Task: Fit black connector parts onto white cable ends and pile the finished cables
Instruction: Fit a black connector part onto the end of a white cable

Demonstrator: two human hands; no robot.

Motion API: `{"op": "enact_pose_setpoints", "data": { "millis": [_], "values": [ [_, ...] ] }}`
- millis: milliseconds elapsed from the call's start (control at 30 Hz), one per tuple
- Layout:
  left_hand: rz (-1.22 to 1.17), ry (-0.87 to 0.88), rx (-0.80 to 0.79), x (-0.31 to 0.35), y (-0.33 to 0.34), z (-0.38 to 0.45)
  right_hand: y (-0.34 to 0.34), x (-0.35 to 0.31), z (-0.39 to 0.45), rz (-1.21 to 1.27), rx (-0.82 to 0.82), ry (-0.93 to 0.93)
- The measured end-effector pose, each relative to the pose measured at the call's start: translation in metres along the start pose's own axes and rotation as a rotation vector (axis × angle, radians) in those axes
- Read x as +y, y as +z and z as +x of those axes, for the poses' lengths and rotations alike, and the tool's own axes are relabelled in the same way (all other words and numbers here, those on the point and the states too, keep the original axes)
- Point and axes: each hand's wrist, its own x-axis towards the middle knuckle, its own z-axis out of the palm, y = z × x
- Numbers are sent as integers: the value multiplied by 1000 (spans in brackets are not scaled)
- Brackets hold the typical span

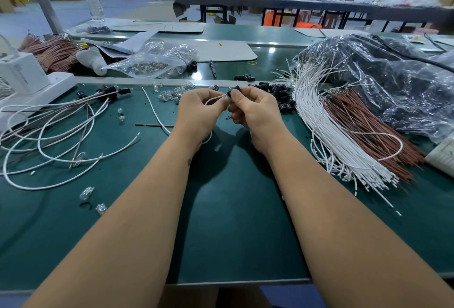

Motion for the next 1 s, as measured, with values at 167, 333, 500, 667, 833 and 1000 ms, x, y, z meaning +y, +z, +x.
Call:
{"op": "enact_pose_setpoints", "data": {
  "millis": [167, 333, 500, 667, 833, 1000],
  "values": [
    [-7, -45, 40, -1, -2, 1, 0, 0, 2, 21, 11, 30],
    [-17, -63, 26, -3, -3, 2, 0, 0, 2, -10, 0, 38],
    [-34, -55, 34, -7, -6, 6, 2, -1, 4, -86, -11, 38],
    [-67, -43, -9, -10, -5, 7, 1, 0, 3, -54, -19, 31],
    [-76, -38, -5, -11, -3, 7, 0, -1, 2, -34, -32, 32],
    [-53, -18, -5, -8, -3, 6, 1, -4, 0, -7, -50, 50]
  ]
}}
